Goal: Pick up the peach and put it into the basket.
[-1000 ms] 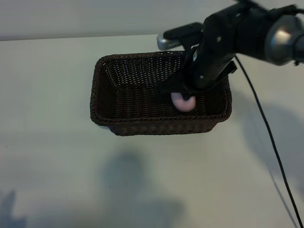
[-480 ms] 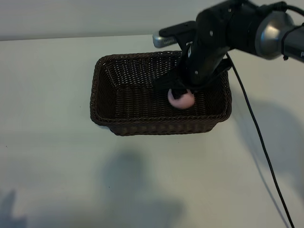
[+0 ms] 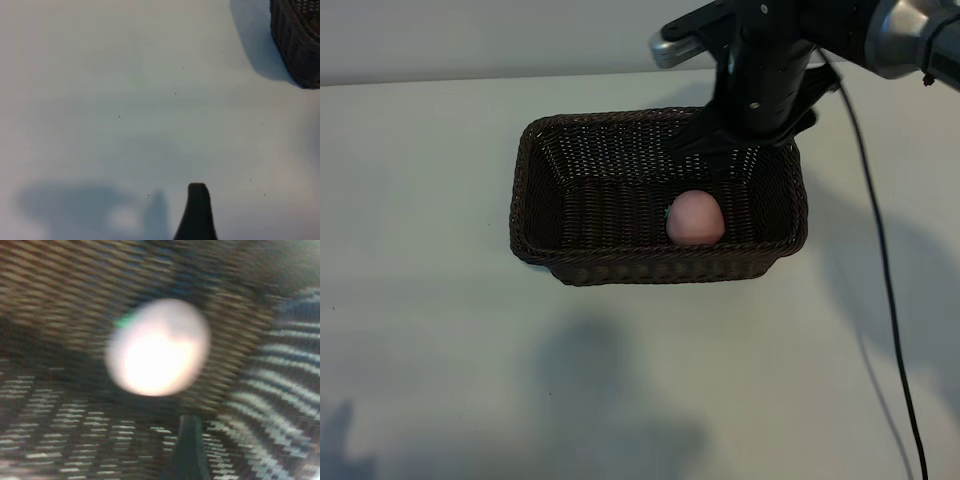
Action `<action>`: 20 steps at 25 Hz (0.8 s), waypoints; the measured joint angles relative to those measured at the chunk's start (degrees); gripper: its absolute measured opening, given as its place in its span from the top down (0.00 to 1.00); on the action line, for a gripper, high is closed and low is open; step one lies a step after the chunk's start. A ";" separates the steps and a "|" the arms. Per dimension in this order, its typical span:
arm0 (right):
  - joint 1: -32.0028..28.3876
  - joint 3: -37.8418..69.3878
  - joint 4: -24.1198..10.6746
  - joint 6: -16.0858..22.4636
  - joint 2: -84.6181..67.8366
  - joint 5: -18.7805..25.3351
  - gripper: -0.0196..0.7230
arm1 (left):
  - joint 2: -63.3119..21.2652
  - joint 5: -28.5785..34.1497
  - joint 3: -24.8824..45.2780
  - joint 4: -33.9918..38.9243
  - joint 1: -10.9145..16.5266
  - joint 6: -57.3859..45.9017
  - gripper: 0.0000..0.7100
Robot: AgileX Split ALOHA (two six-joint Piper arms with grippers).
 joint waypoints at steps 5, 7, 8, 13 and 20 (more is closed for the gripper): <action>-2.36 -0.05 -7.94 3.10 -0.06 3.15 0.17 | 0.00 0.00 0.00 0.00 0.00 0.00 0.16; -4.77 -0.05 -8.19 3.03 -0.17 3.49 0.17 | 0.00 0.00 0.00 -0.05 0.00 0.00 0.16; -6.20 -0.05 -7.90 2.62 -0.31 3.55 0.17 | 0.00 0.00 0.00 -0.05 0.00 0.00 0.16; -14.47 -0.07 -1.29 -2.99 -1.43 3.48 0.17 | 0.00 0.00 0.00 -0.05 0.00 0.00 0.16; -27.86 -0.07 7.81 -10.54 -1.50 3.13 0.17 | 0.00 -0.02 0.00 -0.05 0.00 0.00 0.16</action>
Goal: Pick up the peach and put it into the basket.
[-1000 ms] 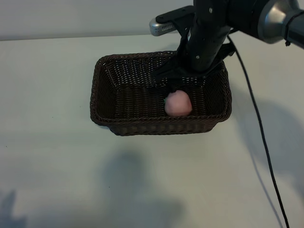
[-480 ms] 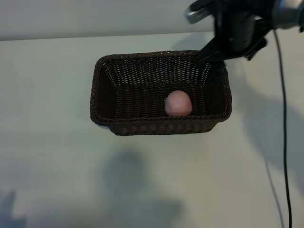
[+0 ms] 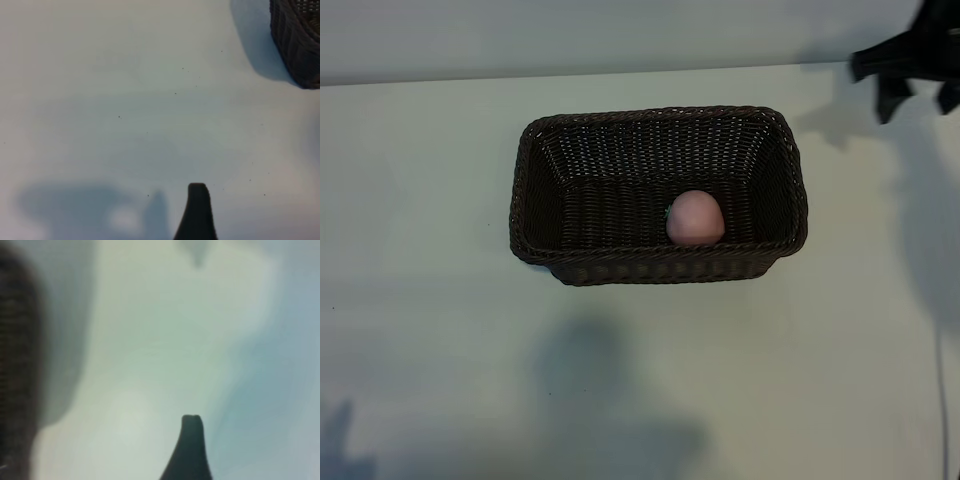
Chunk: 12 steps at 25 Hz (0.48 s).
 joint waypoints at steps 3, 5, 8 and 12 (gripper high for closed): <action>-4.91 0.00 3.15 -0.62 0.00 0.00 0.17 | 0.00 0.00 0.00 0.00 0.00 0.00 0.16; -7.50 0.00 5.84 -1.65 0.00 0.44 0.17 | 0.00 0.00 0.00 0.00 0.00 0.00 0.16; -9.37 0.00 8.07 -2.37 -0.30 1.25 0.17 | 0.00 0.00 0.00 0.00 0.00 0.00 0.16; -9.64 0.00 8.95 -2.49 -2.61 1.43 0.17 | 0.00 0.00 0.00 -0.01 0.00 0.00 0.16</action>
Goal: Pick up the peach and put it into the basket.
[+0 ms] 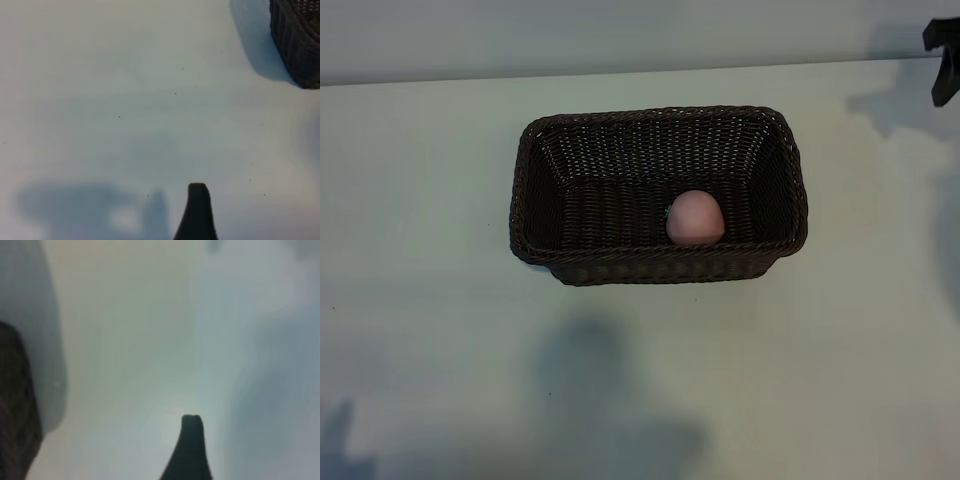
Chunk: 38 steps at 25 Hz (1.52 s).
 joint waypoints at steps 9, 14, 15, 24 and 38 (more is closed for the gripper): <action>0.00 4.27 1.60 -0.10 -17.57 0.07 0.17 | 0.00 0.00 0.00 -0.30 0.00 0.00 0.16; 0.00 11.85 1.60 -0.10 -32.99 0.08 0.17 | 0.00 0.00 0.00 -0.30 0.00 0.00 0.16; 0.00 13.33 1.45 -0.10 -36.47 0.13 0.17 | 0.00 0.00 0.00 -0.30 0.00 0.00 0.16; 0.00 26.64 1.24 -0.11 -68.84 -1.39 0.17 | 0.00 0.00 0.00 -0.30 0.00 0.00 0.16; 3.84 45.31 0.91 -0.11 -98.13 -8.09 0.24 | 0.00 0.00 0.00 -0.30 0.00 0.00 0.16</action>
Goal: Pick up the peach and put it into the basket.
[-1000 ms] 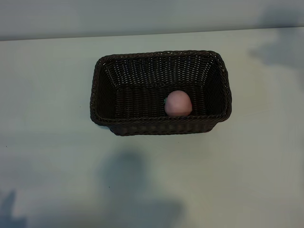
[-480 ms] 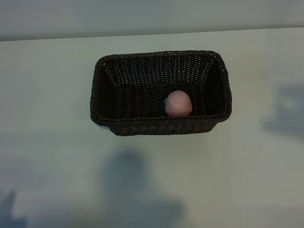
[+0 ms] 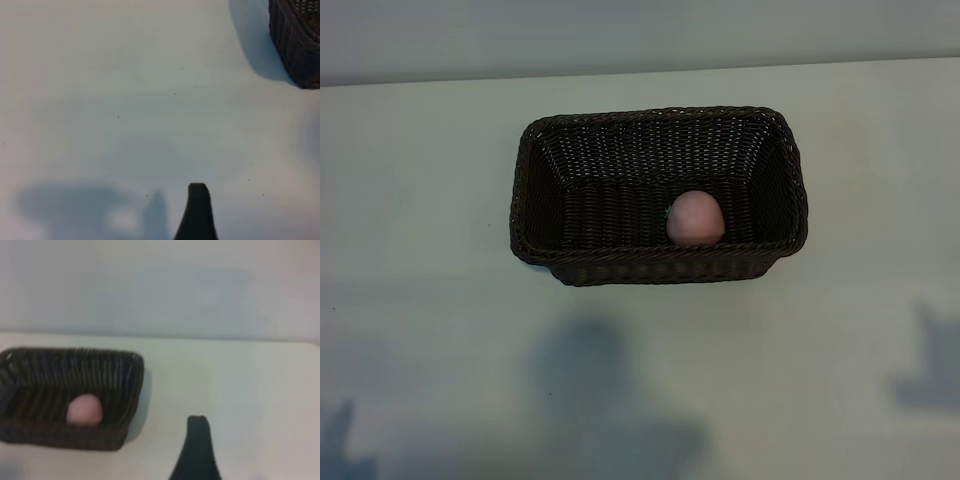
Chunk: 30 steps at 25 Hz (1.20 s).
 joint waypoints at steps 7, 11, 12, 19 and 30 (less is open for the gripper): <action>0.59 9.77 -2.37 0.05 -10.01 -0.40 0.26 | 0.00 0.00 0.00 0.00 0.00 0.00 0.16; 0.59 14.99 -4.02 0.05 -12.44 -0.87 0.26 | 0.00 0.00 0.00 0.00 0.00 0.00 0.16; 0.59 16.25 -4.13 0.05 -12.44 -1.00 0.26 | 0.00 0.00 0.00 0.00 0.00 0.00 0.16; 0.59 23.15 -4.40 -0.01 -12.44 -0.91 0.26 | 0.00 0.00 0.00 0.00 0.00 0.00 0.16; 2.31 24.37 -5.49 -0.88 -12.44 -0.74 0.26 | 0.00 0.00 0.00 0.00 0.00 0.00 0.16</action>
